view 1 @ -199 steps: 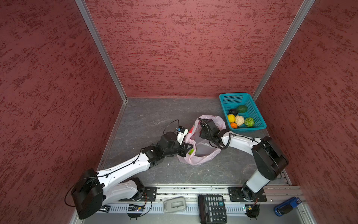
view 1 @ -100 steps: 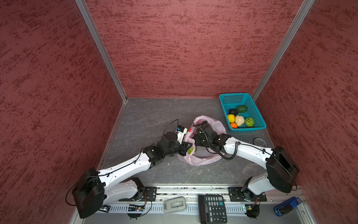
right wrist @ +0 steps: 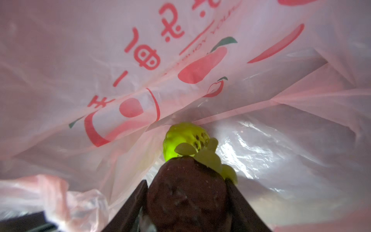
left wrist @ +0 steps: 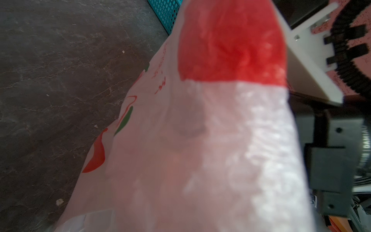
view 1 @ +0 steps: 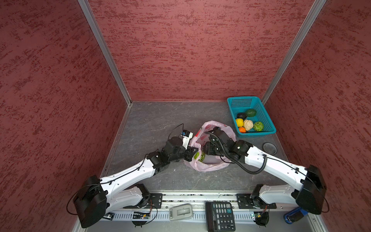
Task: Untie the knot of the plastic bag and take out the fruit
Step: 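Lift the mangosteen out and carry it to the teal basket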
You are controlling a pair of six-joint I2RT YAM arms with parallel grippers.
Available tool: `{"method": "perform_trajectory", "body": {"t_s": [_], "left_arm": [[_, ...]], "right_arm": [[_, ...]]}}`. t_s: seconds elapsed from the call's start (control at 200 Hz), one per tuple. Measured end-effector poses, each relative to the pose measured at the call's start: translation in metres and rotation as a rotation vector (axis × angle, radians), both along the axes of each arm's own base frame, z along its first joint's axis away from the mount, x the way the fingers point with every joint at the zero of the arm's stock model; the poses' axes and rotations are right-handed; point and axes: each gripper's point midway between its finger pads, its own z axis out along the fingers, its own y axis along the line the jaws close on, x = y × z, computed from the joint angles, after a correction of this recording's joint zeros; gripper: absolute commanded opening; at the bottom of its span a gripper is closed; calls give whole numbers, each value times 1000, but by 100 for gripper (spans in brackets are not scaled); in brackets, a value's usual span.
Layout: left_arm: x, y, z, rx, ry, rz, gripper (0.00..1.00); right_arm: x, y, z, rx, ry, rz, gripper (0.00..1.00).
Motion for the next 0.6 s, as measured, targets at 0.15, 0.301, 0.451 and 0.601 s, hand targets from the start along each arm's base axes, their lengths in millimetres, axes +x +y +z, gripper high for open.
{"method": "perform_trajectory", "body": {"t_s": [0.15,0.301,0.451,0.601], "left_arm": [[1,1,0,1,1,5,0],[2,2,-1,3,2,7,0],[5,4,-1,5,0,15,0],[6,6,-1,5,0,17,0]], "right_arm": [[3,3,36,39,-40,3,50],[8,8,74,83,-91,4,51],[11,2,96,95,-125,-11,52],[25,-21,113,98,-168,-64,52]]}}
